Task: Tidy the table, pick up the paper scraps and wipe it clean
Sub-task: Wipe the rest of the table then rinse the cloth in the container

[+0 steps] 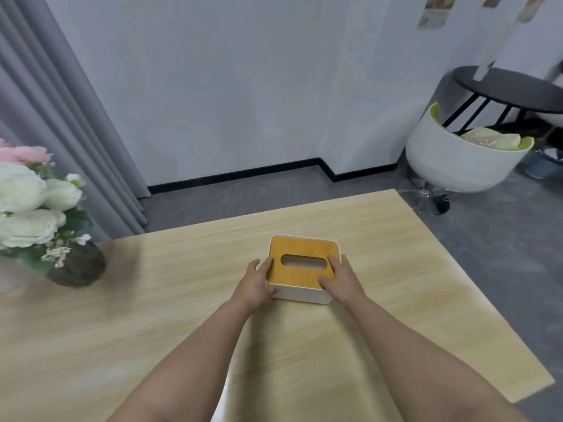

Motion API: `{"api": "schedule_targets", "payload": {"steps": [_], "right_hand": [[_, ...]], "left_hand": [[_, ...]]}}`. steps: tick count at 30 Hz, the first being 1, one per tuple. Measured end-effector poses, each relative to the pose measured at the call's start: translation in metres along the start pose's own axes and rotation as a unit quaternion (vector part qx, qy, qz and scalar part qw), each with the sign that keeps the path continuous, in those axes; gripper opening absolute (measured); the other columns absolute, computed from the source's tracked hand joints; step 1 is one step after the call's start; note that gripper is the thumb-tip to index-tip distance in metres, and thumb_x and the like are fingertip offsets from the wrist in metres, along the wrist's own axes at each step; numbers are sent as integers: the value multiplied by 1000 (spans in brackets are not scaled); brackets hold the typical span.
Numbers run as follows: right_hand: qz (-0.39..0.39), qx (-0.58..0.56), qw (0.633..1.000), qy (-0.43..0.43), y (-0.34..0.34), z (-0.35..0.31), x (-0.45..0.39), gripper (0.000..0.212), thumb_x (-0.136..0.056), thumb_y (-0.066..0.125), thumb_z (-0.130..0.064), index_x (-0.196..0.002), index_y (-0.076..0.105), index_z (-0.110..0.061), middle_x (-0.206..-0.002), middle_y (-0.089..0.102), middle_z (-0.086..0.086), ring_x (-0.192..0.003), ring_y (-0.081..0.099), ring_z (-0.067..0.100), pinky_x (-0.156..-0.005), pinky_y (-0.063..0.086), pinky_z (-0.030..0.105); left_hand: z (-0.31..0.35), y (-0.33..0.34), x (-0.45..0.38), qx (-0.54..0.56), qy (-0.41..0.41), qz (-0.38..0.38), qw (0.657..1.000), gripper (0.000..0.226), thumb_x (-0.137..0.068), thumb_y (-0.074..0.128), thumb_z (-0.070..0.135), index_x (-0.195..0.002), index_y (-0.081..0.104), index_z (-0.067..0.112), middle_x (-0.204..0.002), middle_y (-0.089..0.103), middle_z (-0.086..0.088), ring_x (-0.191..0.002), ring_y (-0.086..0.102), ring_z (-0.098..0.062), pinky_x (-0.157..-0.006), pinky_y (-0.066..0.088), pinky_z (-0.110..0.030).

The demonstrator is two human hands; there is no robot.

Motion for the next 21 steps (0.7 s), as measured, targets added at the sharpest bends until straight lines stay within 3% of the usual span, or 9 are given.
{"api": "schedule_targets", "payload": {"steps": [3,5,9,17,21], "right_hand": [[62,53,996,-30,-2,-36,-3,60,-91,54,-33,-144,32,-16,-156,15,7,-138,25,29,-112,27,36],[81,95,990,-70,14,-75,0,56,-92,51,-34,-143,35,-15,-155,19,7,-142,17,24,-117,13,37],[38,89,984,-151,82,-156,8,52,-94,50,-30,-142,36,-15,-155,23,5,-145,13,18,-117,1,35],[-106,2,968,-227,242,-297,34,63,-88,62,-28,-143,35,-13,-149,35,5,-138,29,16,-111,20,23],[-137,-66,964,-219,294,-355,33,73,-83,69,-27,-144,33,-9,-146,40,6,-134,37,19,-104,27,22]], "left_hand": [[-33,-28,11,6,-17,32,999,76,-91,60,30,-151,13,24,-155,15,-5,-138,29,-21,-109,29,-30],[-66,-48,23,5,-36,50,998,75,-91,58,32,-151,13,24,-154,17,-5,-137,32,-21,-107,30,-29],[-146,-95,57,18,-87,92,992,73,-91,58,32,-150,17,21,-153,20,-6,-136,34,-22,-108,30,-29],[-304,-197,111,95,-165,242,951,78,-84,68,23,-147,24,10,-144,33,-17,-133,36,-28,-108,26,-27],[-355,-244,110,147,-143,329,922,92,-73,79,22,-145,25,8,-141,38,-19,-132,36,-28,-107,29,-28]]}}
Point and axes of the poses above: each hand's wrist, its own x-axis away from the middle knuckle, its own y-axis out of the palm, z = x × y, the point moved 10 cm from there along -x, towards the middle knuckle
